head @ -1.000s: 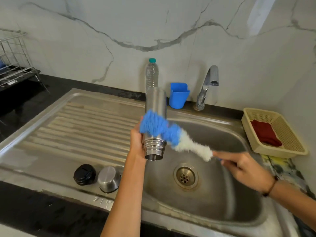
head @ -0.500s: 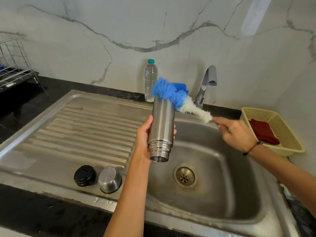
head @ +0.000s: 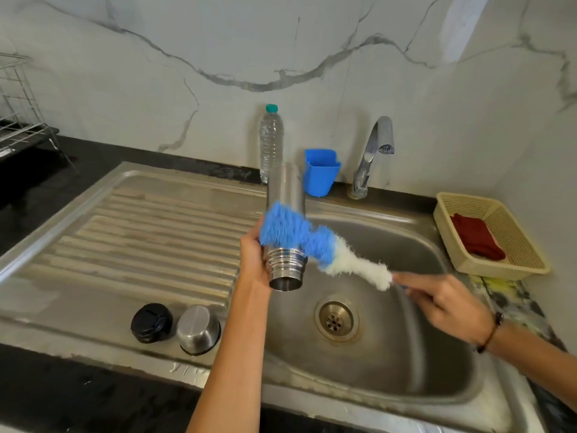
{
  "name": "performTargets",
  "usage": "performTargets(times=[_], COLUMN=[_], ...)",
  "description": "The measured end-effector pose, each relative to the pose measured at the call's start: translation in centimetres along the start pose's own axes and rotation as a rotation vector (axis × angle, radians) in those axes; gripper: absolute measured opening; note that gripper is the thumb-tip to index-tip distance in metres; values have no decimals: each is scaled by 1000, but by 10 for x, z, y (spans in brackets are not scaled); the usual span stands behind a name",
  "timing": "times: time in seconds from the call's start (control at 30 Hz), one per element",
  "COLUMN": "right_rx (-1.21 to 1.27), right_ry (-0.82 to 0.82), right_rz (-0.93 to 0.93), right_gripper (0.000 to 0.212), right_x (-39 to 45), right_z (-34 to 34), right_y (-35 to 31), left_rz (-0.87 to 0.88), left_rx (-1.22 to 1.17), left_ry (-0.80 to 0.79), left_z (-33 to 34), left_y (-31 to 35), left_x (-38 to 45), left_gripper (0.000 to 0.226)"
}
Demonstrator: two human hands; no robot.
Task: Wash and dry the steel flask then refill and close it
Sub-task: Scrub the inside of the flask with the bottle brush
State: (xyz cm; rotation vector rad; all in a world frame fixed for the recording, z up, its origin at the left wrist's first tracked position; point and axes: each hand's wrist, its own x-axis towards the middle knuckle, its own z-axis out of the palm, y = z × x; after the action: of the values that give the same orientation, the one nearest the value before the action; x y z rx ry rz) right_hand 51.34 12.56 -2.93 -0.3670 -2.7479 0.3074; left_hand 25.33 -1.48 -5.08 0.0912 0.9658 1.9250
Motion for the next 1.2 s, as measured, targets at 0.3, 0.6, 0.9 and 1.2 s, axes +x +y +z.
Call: performTargets(times=[0.3, 0.6, 0.9, 1.2], right_rx=[-135, 17, -31, -184], right_ry=[149, 173, 39, 211], right_rz=[278, 309, -51, 197], right_gripper=[34, 34, 36, 39], right_x=[52, 66, -7, 51], right_z=[-5, -11, 3, -15], right_y=[21, 19, 4, 18], left_rz=[-133, -72, -40, -88], left_rx=[-129, -26, -105, -195], left_ry=[-168, -289, -109, -251], left_z=[14, 13, 12, 22], left_y=[1, 10, -4, 0], left_x=[-11, -14, -15, -22], left_gripper=[72, 68, 39, 57])
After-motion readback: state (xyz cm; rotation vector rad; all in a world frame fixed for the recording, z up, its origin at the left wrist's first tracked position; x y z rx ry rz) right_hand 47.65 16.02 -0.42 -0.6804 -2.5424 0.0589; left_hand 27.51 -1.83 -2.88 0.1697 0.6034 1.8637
